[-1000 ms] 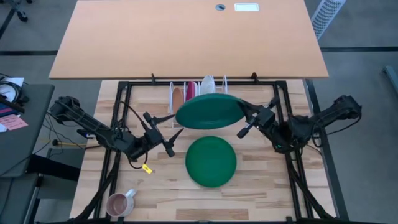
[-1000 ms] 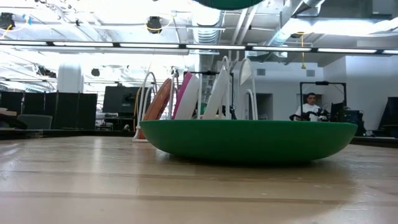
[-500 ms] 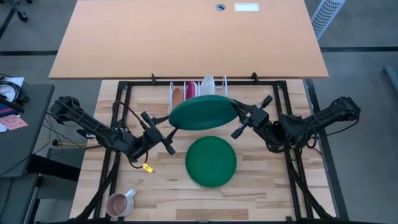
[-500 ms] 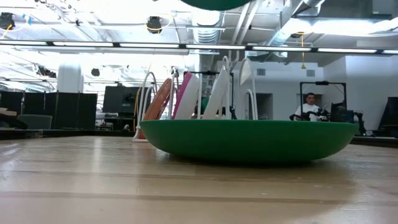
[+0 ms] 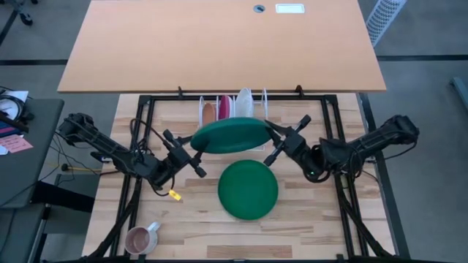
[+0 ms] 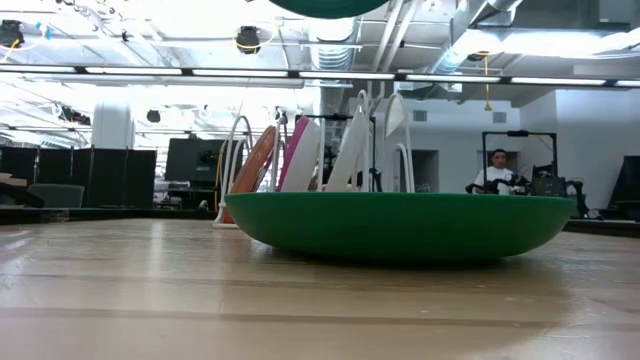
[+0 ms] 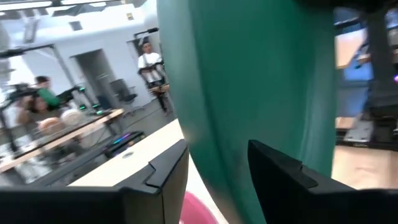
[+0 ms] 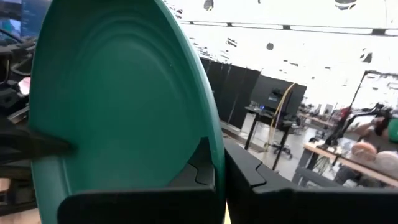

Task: Sort dishes
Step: Put the dark green plate in the dish rack

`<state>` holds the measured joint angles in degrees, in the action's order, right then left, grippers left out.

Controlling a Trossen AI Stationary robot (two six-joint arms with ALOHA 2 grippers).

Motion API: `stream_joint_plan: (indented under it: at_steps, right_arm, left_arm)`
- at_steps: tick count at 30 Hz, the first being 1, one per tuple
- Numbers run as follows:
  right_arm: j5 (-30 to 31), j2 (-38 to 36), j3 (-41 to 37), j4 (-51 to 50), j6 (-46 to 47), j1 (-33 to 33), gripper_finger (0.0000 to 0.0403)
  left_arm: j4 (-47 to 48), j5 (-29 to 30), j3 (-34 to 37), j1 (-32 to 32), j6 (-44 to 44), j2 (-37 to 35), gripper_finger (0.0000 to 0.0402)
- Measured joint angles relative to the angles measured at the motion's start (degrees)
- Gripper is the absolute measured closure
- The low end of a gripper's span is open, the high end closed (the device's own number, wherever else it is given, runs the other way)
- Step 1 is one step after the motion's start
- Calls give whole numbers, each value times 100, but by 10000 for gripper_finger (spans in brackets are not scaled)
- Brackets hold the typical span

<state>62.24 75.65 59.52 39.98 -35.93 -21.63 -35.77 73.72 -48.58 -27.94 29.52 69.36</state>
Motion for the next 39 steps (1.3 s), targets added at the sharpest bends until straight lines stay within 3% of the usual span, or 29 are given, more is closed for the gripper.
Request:
stream_joint_plan:
  at_steps: [5,14,39]
  right_arm:
    - [23,374,336,-9,-326,0,391]
    - [454,764,721,12,-857,-15,390]
    - [798,678,739,-8,-1117,-202,391]
  left_arm:
    - [11,423,-2,-16,366,0,266]
    - [-24,561,-2,-121,385,-11,313]
    - [-117,364,-2,-227,485,-2,316]
